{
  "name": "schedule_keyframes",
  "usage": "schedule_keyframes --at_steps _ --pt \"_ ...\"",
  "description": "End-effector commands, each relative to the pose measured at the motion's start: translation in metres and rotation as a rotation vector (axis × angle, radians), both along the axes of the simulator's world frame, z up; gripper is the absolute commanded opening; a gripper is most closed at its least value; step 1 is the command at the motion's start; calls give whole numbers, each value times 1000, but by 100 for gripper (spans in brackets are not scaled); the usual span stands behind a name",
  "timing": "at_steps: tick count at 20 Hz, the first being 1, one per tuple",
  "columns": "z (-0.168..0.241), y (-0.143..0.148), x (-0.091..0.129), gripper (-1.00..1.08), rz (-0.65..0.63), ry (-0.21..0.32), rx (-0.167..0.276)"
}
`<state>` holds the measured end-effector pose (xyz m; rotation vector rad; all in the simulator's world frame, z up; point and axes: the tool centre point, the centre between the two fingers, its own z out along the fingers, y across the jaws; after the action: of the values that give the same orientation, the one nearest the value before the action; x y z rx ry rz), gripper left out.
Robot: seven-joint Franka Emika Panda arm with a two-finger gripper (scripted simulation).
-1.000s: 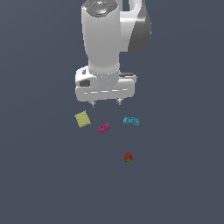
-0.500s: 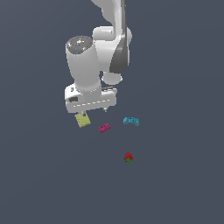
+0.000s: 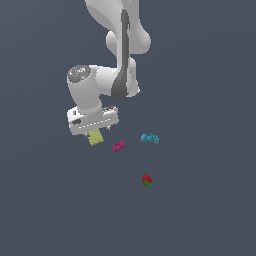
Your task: Pick up a designated object from a clutter of objects.
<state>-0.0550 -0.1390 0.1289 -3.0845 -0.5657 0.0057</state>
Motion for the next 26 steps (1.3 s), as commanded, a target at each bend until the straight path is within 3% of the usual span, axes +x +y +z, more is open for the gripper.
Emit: schedule_keyframes --at_steps 1,13,26 --pt "-17 -13 -12 100 33 -2 -1" --pt "-64 -45 -55 100 128 -5 -4" --pt "-78 -49 -60 100 137 -4 -4"
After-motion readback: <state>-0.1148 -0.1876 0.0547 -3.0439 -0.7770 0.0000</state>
